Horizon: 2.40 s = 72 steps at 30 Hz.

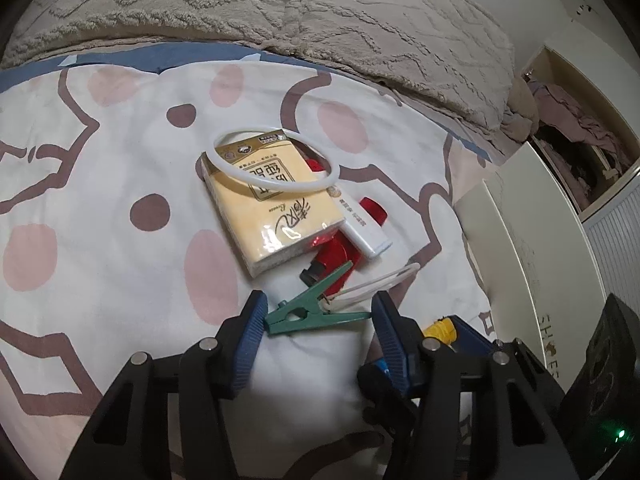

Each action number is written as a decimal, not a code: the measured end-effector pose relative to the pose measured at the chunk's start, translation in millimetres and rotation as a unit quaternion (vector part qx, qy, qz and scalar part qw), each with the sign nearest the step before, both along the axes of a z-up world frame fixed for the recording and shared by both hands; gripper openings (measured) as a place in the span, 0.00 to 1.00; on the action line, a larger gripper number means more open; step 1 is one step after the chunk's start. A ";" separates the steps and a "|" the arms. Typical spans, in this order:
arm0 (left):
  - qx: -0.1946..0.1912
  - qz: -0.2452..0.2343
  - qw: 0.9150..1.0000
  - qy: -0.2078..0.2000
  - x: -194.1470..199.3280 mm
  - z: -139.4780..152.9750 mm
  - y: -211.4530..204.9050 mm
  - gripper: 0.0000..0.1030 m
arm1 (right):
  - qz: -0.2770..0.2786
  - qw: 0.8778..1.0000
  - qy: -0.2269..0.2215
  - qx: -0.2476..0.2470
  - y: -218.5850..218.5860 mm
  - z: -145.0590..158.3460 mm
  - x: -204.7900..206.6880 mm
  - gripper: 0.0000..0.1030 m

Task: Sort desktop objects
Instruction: 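Close the left tool on the green clothespin while the right tool lifts the lighter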

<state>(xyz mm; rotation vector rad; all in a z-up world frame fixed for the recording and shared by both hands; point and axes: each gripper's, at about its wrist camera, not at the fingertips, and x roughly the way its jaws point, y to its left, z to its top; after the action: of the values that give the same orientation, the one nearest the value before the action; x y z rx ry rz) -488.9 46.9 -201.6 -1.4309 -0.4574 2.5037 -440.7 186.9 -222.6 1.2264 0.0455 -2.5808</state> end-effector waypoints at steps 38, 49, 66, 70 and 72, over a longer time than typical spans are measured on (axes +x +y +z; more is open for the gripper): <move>-0.073 0.080 0.994 -0.028 106.0 0.2 -65.8 0.53 | -0.016 1.000 -0.002 0.014 -0.2 -6.1 7.3 0.80; -0.086 0.144 0.985 -0.038 111.1 -2.0 -57.6 0.79 | -0.011 1.000 -0.004 0.022 -4.5 -8.2 6.9 0.84; 0.002 0.251 0.967 -0.054 108.5 -0.2 -71.6 0.83 | -0.011 1.000 -0.004 0.019 -4.0 -8.7 6.7 0.84; -0.012 0.247 0.968 -0.045 109.4 -1.0 -71.5 0.69 | -0.011 1.000 -0.004 0.019 -4.3 -8.8 6.9 0.84; -0.016 0.247 0.968 -0.041 110.2 -1.6 -72.7 0.63 | -0.011 1.000 -0.004 0.019 -4.1 -8.9 6.9 0.84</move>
<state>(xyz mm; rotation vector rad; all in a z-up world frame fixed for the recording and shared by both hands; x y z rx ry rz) -378.7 -25.8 -203.1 -1.5981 -0.8899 2.8397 -433.7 182.8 -231.4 1.2564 0.0810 -2.6061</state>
